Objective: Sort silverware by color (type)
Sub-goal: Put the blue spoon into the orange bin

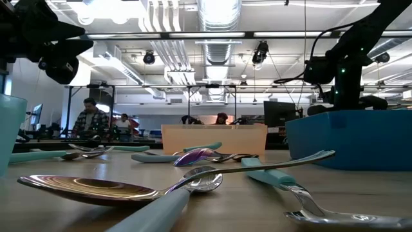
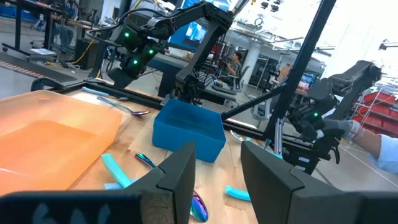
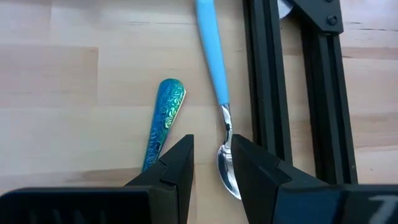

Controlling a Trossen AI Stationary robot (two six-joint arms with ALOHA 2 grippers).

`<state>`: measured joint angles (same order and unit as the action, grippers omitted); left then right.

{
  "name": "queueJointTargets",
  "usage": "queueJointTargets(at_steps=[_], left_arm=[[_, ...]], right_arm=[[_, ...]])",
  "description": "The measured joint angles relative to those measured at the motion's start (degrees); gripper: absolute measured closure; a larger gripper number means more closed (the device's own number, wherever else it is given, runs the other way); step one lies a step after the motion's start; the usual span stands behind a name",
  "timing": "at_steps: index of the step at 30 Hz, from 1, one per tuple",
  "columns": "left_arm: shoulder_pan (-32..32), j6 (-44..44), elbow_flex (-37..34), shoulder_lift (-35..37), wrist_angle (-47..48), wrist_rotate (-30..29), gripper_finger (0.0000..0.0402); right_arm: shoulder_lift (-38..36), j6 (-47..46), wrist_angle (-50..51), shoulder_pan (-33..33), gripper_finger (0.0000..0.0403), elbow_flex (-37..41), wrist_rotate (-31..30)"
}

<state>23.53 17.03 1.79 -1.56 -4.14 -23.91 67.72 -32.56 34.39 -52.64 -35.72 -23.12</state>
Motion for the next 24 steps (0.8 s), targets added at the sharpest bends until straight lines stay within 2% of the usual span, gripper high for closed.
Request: queueJointTargets(at_steps=[6, 13, 15, 19, 24], left_arm=[[0.0, 0.0, 0.0, 0.0, 0.0, 0.0, 0.0288], [0.0, 0.0, 0.0, 0.0, 0.0, 0.0, 0.0288], [0.0, 0.0, 0.0, 0.0, 0.0, 0.0, 0.0288], [0.0, 0.0, 0.0, 0.0, 0.0, 0.0, 0.0288], [0.0, 0.0, 0.0, 0.0, 0.0, 0.0, 0.0288]], right_arm=[[0.0, -0.8, 0.1, 0.0, 0.0308, 0.0, 1.1], [-0.1, -0.7, -0.3, 0.0, 0.0362, 0.0, 1.1], [-0.1, -0.8, -0.4, 0.0, 0.0367, 0.0, 1.1], [-0.1, -0.8, -0.3, 0.0, 0.0354, 0.0, 1.1], [-0.1, -1.0, -0.4, 0.0, 0.0312, 0.0, 1.1]])
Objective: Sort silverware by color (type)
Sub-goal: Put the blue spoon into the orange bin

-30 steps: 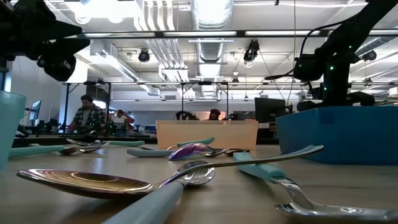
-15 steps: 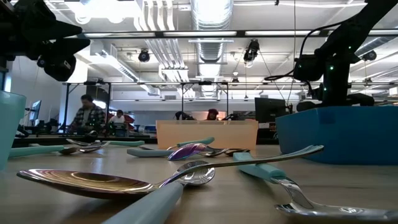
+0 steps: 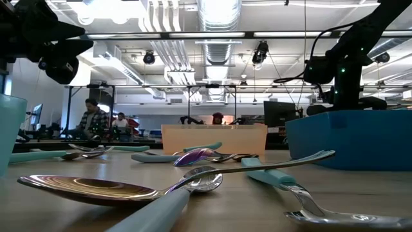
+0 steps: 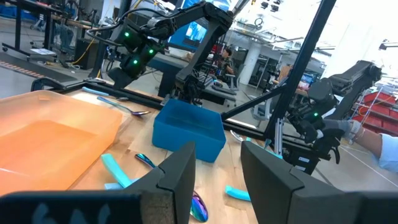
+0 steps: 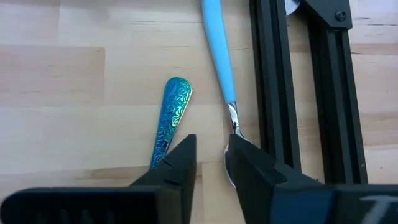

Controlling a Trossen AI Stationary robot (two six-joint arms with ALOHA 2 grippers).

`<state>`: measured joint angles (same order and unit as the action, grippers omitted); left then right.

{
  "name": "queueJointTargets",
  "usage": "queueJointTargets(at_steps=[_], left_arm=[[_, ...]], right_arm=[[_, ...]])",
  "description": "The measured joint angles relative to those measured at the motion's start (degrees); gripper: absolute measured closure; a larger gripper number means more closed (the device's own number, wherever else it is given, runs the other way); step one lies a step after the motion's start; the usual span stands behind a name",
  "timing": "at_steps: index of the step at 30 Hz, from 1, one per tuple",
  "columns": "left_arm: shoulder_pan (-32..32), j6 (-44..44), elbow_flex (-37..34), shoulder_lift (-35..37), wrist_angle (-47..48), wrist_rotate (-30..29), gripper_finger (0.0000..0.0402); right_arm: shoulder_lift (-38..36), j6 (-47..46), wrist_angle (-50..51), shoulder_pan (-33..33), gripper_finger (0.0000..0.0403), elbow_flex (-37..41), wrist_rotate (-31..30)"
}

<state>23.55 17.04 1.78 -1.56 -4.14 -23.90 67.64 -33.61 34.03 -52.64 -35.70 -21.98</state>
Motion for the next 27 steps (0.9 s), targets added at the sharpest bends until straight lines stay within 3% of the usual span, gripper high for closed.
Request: queueJointTargets(at_steps=[6, 16, 27], left_arm=[[0.0, 0.0, 0.0, 0.0, 0.0, 0.0, 0.0288], [0.0, 0.0, 0.0, 0.0, 0.0, 0.0, 0.0288], [0.0, 0.0, 0.0, 0.0, 0.0, 0.0, 0.0288]], right_arm=[[0.1, -5.3, -0.2, 0.0, 0.0286, 0.0, 0.2], [6.0, -3.4, 0.7, -0.3, 0.0292, -1.3, -0.8], [9.8, -13.9, 1.0, -0.3, 0.0304, -4.4, -2.0]])
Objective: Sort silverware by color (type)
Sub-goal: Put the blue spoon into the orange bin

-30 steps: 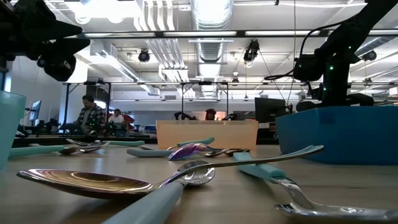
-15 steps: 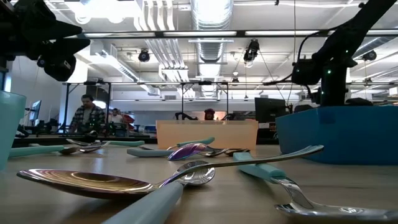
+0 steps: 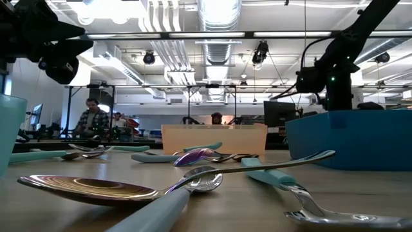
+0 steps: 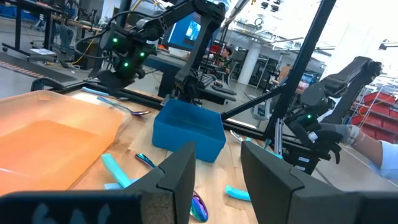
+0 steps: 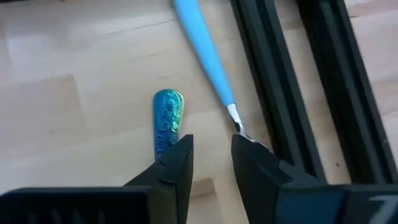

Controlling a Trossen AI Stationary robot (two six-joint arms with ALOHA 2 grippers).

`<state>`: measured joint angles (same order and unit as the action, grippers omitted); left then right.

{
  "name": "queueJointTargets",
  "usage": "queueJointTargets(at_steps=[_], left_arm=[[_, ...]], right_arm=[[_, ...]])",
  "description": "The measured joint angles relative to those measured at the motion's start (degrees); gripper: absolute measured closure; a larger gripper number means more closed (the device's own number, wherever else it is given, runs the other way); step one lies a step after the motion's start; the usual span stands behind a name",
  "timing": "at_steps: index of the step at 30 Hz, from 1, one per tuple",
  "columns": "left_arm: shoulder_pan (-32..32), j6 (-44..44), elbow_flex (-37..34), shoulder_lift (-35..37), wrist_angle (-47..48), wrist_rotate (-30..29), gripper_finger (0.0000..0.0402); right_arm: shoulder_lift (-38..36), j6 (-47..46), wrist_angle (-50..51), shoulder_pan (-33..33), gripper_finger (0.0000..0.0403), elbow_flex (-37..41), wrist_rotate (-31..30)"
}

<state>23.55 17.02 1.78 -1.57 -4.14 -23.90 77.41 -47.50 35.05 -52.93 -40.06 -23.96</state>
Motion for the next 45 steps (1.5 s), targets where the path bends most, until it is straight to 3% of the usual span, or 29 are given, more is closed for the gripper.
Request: queueJointTargets(at_steps=[18, 23, 26, 36, 45], left_arm=[[0.0, 0.0, 0.0, 0.0, 0.0, 0.0, 0.0288], [0.0, 0.0, 0.0, 0.0, 0.0, 0.0, 0.0288], [0.0, 0.0, 0.0, 0.0, 0.0, 0.0, 0.0288], [0.0, 0.0, 0.0, 0.0, 0.0, 0.0, 0.0288], [0.0, 0.0, 0.0, 0.0, 0.0, 0.0, 0.0288]], right_arm=[[1.1, -4.2, -1.9, 0.1, 0.0312, -2.8, 7.7], [1.6, 1.1, -13.9, 1.5, 0.0314, -2.8, 16.7], [1.5, 5.1, -19.6, 1.3, 0.0314, -3.3, 18.0], [2.3, 11.3, -10.3, -5.2, 0.0312, -9.8, 17.8], [9.9, 18.8, 3.9, -8.6, 0.0312, -18.7, 16.4]])
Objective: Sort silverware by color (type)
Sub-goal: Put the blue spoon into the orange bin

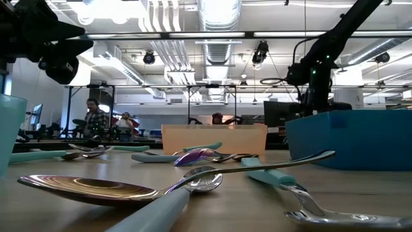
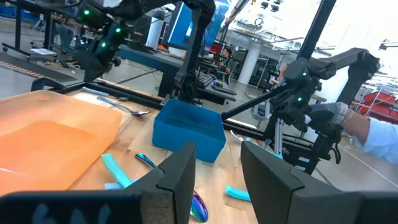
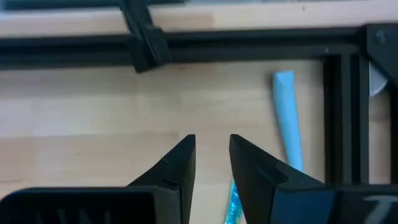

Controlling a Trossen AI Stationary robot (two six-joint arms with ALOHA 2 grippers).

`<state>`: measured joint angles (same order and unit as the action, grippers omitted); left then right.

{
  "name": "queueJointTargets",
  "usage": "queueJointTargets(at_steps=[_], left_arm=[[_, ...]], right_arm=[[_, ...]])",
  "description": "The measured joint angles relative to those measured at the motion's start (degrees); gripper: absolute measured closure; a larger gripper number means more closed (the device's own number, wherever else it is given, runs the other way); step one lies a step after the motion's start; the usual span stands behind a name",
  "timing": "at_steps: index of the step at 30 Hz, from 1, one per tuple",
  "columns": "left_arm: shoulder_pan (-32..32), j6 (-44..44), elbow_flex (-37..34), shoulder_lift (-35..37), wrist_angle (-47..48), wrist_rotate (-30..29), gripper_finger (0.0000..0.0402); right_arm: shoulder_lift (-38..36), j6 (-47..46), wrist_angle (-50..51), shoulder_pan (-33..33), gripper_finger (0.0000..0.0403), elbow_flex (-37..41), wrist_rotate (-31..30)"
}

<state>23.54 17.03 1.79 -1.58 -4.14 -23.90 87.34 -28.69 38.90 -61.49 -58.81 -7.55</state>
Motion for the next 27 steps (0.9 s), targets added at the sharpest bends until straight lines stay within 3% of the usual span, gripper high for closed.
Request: queueJointTargets(at_steps=[17, 27], left_arm=[[0.0, 0.0, 0.0, 0.0, 0.0, 0.0, 0.0288], [0.0, 0.0, 0.0, 0.0, 0.0, 0.0, 0.0288]], right_arm=[[16.5, 9.2, 21.3, -0.4, 0.0312, -17.2, -5.5], [19.7, 9.4, 23.2, -0.8, 0.0312, -22.1, -6.6]])
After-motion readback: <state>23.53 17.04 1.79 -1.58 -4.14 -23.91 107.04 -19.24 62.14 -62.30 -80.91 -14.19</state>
